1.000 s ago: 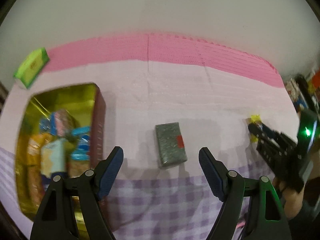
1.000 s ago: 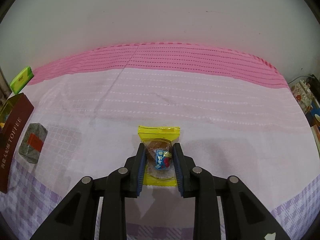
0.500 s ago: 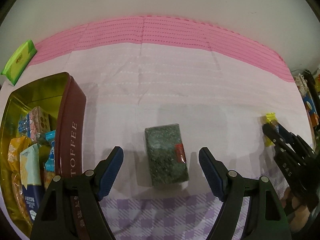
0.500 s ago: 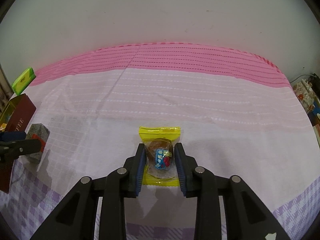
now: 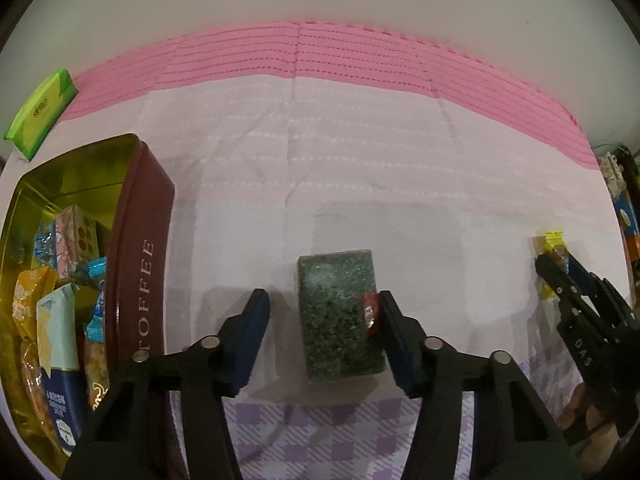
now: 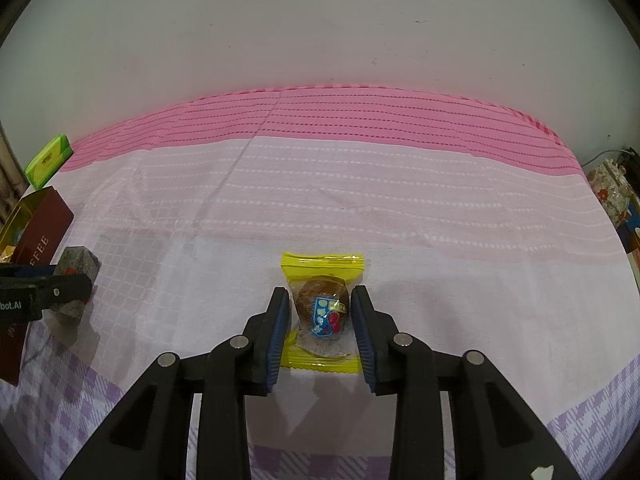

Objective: Organize snacks
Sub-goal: 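Grasp the grey block with the left tool while the right tool holds the yellow candy, then carry the grey block into the gold tray and open the left tool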

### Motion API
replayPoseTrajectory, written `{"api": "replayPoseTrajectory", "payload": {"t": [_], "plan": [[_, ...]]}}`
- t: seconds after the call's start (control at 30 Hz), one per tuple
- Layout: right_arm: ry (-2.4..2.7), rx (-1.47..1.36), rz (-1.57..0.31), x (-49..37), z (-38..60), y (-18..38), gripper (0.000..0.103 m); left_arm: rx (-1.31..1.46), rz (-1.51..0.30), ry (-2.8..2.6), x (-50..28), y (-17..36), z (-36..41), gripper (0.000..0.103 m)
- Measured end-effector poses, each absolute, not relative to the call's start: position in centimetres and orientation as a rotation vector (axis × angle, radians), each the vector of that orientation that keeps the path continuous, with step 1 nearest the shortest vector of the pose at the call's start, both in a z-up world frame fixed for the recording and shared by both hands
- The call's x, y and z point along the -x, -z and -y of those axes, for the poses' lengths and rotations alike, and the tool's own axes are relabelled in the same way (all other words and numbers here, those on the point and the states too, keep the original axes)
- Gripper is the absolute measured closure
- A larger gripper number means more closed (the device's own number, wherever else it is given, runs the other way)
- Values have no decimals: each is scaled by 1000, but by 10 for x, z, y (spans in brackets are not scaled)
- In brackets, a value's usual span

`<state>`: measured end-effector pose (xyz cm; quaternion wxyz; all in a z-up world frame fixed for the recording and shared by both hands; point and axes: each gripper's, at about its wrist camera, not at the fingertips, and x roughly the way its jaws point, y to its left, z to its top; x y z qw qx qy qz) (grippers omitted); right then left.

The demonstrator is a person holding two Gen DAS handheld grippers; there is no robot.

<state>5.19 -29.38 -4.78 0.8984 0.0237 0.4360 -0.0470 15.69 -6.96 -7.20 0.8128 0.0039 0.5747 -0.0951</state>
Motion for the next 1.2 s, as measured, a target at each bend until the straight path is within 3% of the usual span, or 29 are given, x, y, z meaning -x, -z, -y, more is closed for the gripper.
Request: {"api": "replayPoseTrajectory", "payload": {"t": [0.07,0.13,0.7,1.2], "plan": [[97,-49,-903,-52,294,48,71,-18,-1219,206,-156,71,71,63],[97,-49,-903,-52,294,48,71,-43,-1214,208,-156,72,73,66],[97,-50,-903,-52,293,48,71,-49,-1186,262,-139,60,71,67],[94,-46,-904,-53,290,48,69,-15,-1081,240,-127,-6,30,67]]}}
